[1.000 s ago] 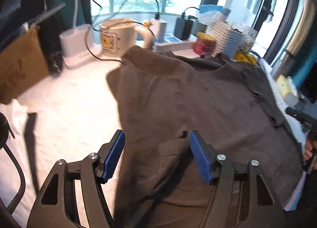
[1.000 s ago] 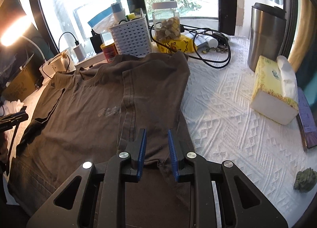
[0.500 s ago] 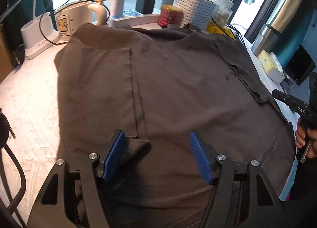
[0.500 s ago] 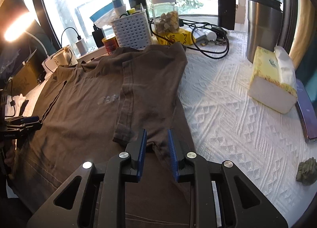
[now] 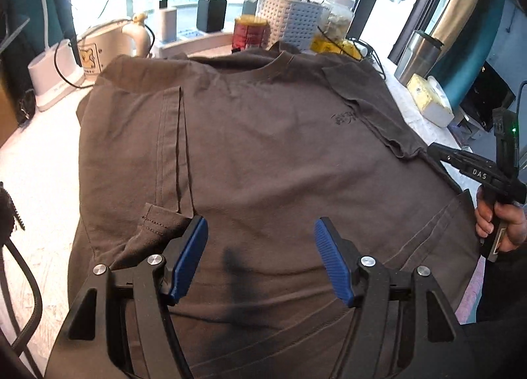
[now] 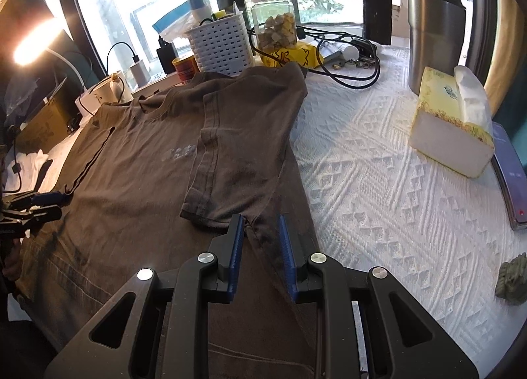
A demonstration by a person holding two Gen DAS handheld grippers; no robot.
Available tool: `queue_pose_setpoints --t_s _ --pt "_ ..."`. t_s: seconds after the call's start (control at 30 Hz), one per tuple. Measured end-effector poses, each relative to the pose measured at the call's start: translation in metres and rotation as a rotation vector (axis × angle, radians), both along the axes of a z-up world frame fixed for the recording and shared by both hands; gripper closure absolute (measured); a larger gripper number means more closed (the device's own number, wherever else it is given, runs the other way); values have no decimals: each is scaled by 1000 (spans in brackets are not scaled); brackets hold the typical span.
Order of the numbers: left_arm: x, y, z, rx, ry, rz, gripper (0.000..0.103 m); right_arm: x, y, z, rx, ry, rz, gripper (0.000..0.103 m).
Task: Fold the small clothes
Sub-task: 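Move both open tools down to the shirt hem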
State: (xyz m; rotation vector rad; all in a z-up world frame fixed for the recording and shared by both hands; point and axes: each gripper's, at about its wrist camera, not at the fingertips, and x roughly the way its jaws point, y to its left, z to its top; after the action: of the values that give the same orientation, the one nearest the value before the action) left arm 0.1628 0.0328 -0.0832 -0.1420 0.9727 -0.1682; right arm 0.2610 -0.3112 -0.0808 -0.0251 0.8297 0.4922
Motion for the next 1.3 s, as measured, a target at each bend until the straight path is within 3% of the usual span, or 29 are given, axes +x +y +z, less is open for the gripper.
queue_pose_setpoints --t_s 0.77,1.3 --pt "-59 -18 19 21 -116 13 36 -50 -15 8 -52 -53 -2 79" --pt "-131 23 19 44 -172 169 36 -96 -59 -6 -118 -50 -106 78"
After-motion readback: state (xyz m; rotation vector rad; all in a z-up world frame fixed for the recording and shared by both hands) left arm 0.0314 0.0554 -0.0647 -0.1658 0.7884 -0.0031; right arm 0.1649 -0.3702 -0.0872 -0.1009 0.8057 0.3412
